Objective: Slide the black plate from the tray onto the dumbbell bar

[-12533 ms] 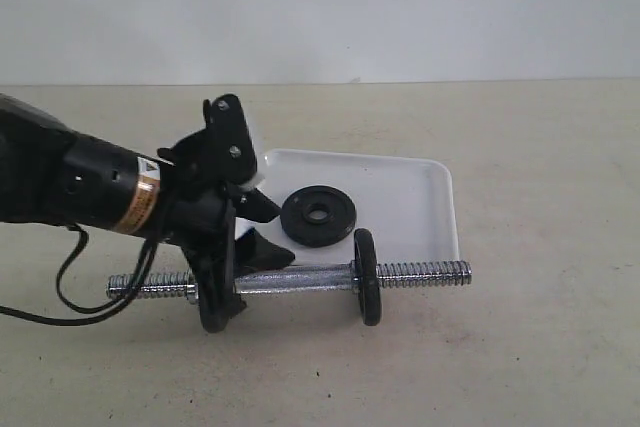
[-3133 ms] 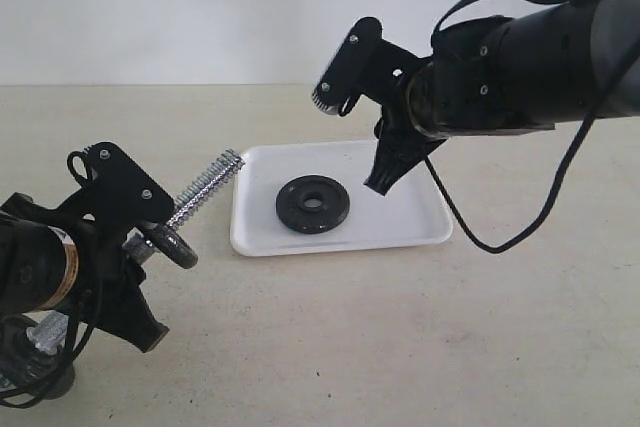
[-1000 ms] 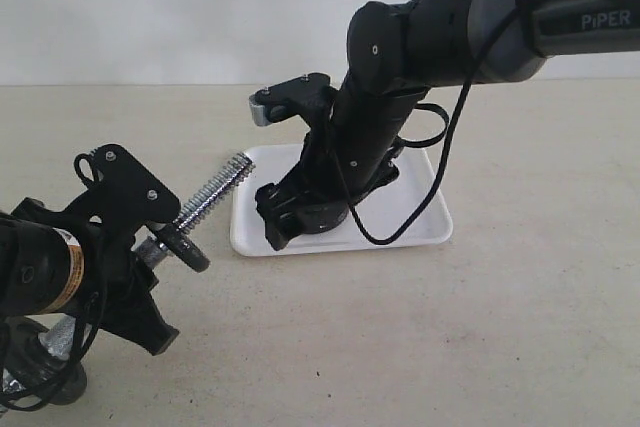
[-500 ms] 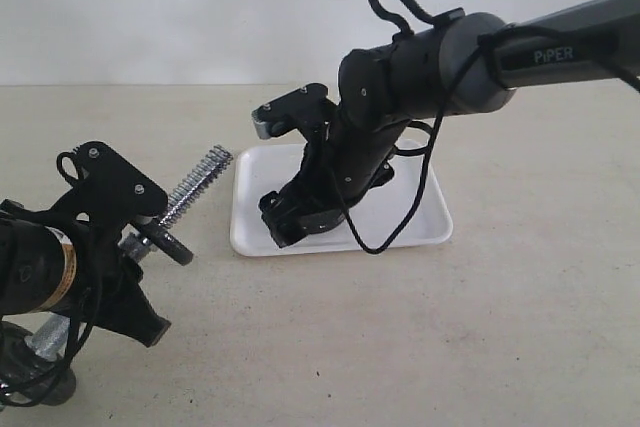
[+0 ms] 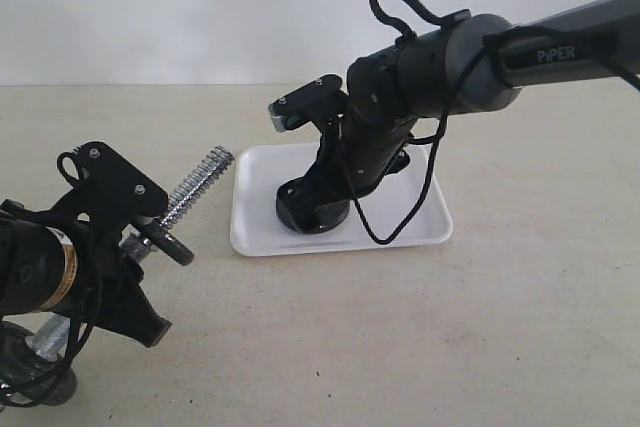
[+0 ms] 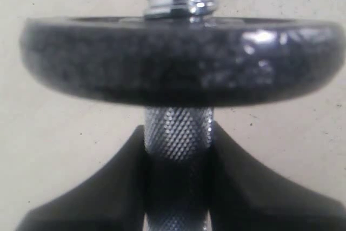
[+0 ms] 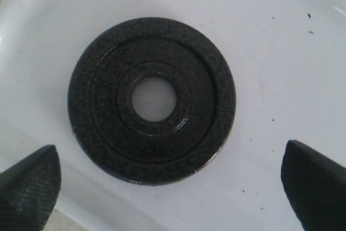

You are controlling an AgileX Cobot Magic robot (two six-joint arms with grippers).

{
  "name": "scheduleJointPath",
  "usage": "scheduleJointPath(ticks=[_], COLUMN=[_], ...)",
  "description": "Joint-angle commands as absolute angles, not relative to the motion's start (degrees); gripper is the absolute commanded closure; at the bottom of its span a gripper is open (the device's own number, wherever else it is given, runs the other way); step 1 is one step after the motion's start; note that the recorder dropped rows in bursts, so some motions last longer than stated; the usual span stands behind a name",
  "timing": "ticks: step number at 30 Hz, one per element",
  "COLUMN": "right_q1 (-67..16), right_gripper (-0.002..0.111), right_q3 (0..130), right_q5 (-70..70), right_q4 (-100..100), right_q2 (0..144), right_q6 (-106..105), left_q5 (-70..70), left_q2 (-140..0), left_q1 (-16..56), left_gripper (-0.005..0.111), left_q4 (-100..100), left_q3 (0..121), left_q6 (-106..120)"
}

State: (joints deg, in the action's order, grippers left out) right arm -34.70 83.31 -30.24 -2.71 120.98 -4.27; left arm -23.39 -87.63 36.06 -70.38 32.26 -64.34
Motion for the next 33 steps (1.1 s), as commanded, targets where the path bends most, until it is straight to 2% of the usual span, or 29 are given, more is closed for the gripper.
scheduleJointPath(ticks=[1, 20, 23, 28, 30, 33], right_q1=[-34.3, -34.3, -34.3, -34.3, -34.3, -34.3], right_gripper=[0.003, 0.003, 0.009, 0.035, 0.036, 0.032], right_q3=[83.5, 83.5, 83.5, 83.5, 83.5, 83.5], right_q5=[-29.5, -28.7, -29.3, -31.9, -33.1, -35.0], right_q4=[-3.3, -3.3, -3.3, -3.3, -3.3, -3.3], right_q2=[120.7, 120.7, 120.7, 120.7, 120.7, 120.7], right_q6=[-3.8, 0.9, 1.0, 1.3, 1.3, 1.9], left_q5=[-25.3, -25.3, -25.3, -25.3, -25.3, -25.3], left_q2=[-85.1, -85.1, -85.1, -85.1, -85.1, -85.1], left_q1=[35.9, 35.9, 35.9, 35.9, 35.9, 35.9], left_gripper=[0.102, 0.102, 0.102, 0.102, 0.102, 0.102], left_q4=[-73.3, -73.3, -73.3, -73.1, -73.1, -73.0], left_q3=[34.0, 34.0, 34.0, 34.0, 34.0, 34.0], left_q6=[-65.0, -65.0, -65.0, -65.1, -65.1, -65.1])
